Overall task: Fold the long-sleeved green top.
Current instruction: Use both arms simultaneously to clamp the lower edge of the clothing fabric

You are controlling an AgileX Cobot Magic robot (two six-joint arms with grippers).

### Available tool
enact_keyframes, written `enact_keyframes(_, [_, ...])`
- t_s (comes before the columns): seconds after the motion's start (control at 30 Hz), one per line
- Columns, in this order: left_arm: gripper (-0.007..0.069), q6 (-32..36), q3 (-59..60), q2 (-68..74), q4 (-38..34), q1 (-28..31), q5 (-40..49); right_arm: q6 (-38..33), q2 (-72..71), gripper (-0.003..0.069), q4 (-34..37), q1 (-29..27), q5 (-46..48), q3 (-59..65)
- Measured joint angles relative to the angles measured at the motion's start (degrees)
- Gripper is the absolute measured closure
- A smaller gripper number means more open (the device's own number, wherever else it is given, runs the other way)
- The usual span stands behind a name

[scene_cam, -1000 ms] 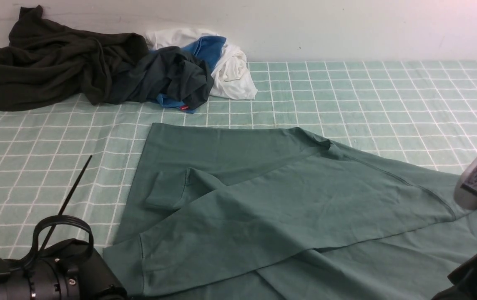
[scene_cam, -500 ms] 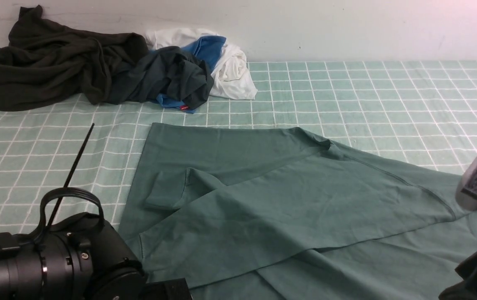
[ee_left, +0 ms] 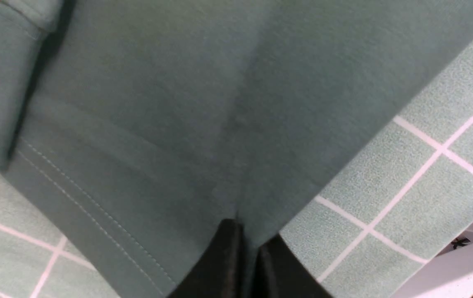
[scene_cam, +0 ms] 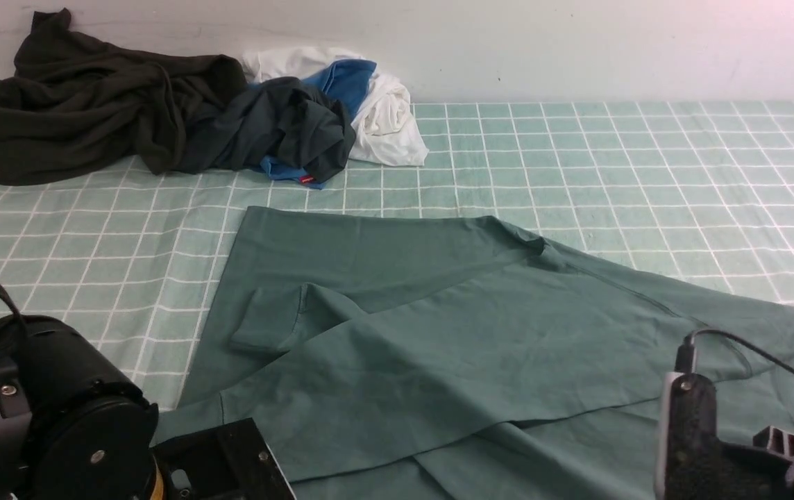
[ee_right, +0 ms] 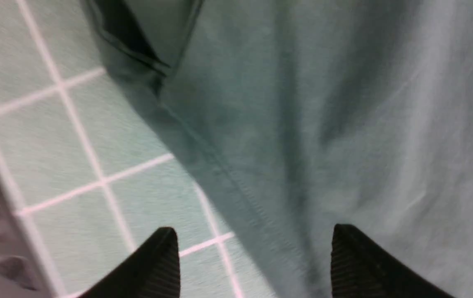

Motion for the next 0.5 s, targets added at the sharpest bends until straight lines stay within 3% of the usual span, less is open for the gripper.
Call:
enact_keyframes(0.23, [0.0619, 0.03, 0.0, 0.0, -0.01, 0.0, -0.3, -4.61, 10.91, 0.0197, -4.18, 0.0, -4.55, 0.21])
enact_keyframes(0.5, [0.0619, 0.08, 0.0, 0.0, -0.06, 0.04, -1.11, -7.55, 13.14, 0.0197, -4.48, 0.0, -6.81, 1.0])
